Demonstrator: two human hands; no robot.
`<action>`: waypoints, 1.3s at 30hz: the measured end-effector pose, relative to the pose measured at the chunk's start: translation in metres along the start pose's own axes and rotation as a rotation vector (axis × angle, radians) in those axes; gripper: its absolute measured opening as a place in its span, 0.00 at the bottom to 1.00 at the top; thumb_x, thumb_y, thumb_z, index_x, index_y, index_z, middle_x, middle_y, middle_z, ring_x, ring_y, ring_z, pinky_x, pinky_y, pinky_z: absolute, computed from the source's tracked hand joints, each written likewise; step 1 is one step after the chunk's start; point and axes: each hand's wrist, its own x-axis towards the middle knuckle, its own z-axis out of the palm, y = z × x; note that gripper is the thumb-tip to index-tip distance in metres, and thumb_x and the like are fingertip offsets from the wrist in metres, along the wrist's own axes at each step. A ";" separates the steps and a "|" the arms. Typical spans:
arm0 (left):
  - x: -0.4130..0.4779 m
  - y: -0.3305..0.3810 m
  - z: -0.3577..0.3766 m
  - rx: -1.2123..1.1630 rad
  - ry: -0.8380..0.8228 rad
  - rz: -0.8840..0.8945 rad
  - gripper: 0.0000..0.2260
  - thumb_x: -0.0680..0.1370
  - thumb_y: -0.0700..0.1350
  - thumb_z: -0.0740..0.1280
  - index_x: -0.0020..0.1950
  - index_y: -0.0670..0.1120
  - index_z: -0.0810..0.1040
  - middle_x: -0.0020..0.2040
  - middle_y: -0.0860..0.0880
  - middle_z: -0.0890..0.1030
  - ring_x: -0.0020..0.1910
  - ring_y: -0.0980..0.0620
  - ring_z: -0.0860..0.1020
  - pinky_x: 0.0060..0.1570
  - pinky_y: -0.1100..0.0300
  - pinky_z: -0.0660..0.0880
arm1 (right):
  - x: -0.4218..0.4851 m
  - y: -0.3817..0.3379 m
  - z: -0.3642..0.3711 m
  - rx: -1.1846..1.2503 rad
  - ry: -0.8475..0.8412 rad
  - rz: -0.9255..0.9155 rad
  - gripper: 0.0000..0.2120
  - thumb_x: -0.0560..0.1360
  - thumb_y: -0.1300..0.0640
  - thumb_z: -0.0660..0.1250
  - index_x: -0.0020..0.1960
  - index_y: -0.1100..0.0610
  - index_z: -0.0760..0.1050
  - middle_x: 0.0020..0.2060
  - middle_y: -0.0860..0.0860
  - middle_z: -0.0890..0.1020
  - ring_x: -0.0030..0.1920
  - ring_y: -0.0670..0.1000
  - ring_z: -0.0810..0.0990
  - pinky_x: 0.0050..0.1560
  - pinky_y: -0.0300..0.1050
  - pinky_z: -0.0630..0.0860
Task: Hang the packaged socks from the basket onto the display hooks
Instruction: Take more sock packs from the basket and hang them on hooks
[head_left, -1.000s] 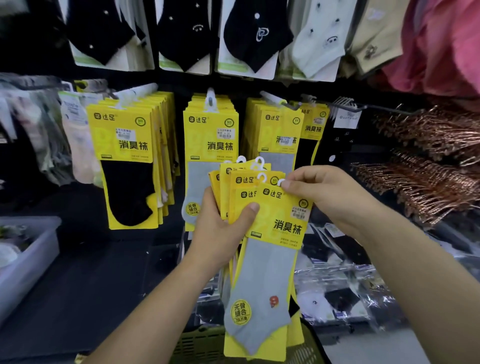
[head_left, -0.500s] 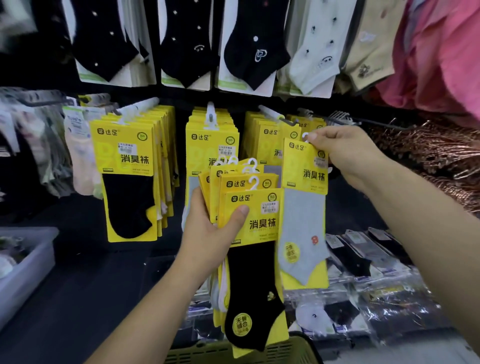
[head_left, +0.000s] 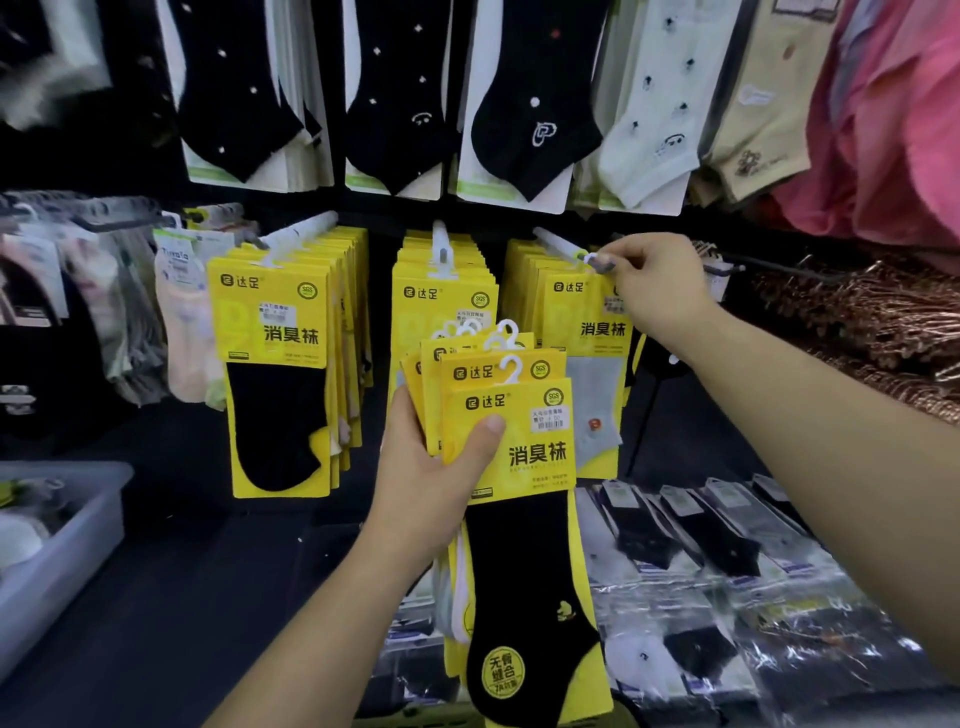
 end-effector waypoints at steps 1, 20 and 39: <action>0.000 0.000 0.000 -0.005 0.000 -0.004 0.24 0.70 0.55 0.75 0.64 0.57 0.74 0.55 0.63 0.87 0.54 0.60 0.86 0.45 0.66 0.83 | -0.001 0.001 0.001 -0.041 -0.014 -0.021 0.10 0.80 0.59 0.65 0.43 0.54 0.83 0.43 0.60 0.85 0.36 0.47 0.80 0.29 0.28 0.68; -0.007 -0.001 0.007 -0.047 -0.001 -0.030 0.25 0.69 0.54 0.76 0.64 0.57 0.73 0.55 0.64 0.87 0.54 0.61 0.86 0.46 0.66 0.83 | -0.148 -0.028 0.008 0.444 -0.282 0.331 0.16 0.68 0.45 0.78 0.43 0.56 0.80 0.38 0.55 0.85 0.36 0.48 0.82 0.36 0.42 0.79; -0.004 -0.003 -0.009 0.017 -0.015 -0.018 0.26 0.70 0.55 0.76 0.66 0.56 0.73 0.58 0.60 0.86 0.58 0.57 0.86 0.53 0.59 0.84 | -0.078 0.030 -0.022 0.596 0.087 0.531 0.05 0.80 0.57 0.68 0.49 0.56 0.82 0.46 0.54 0.87 0.43 0.49 0.85 0.39 0.40 0.78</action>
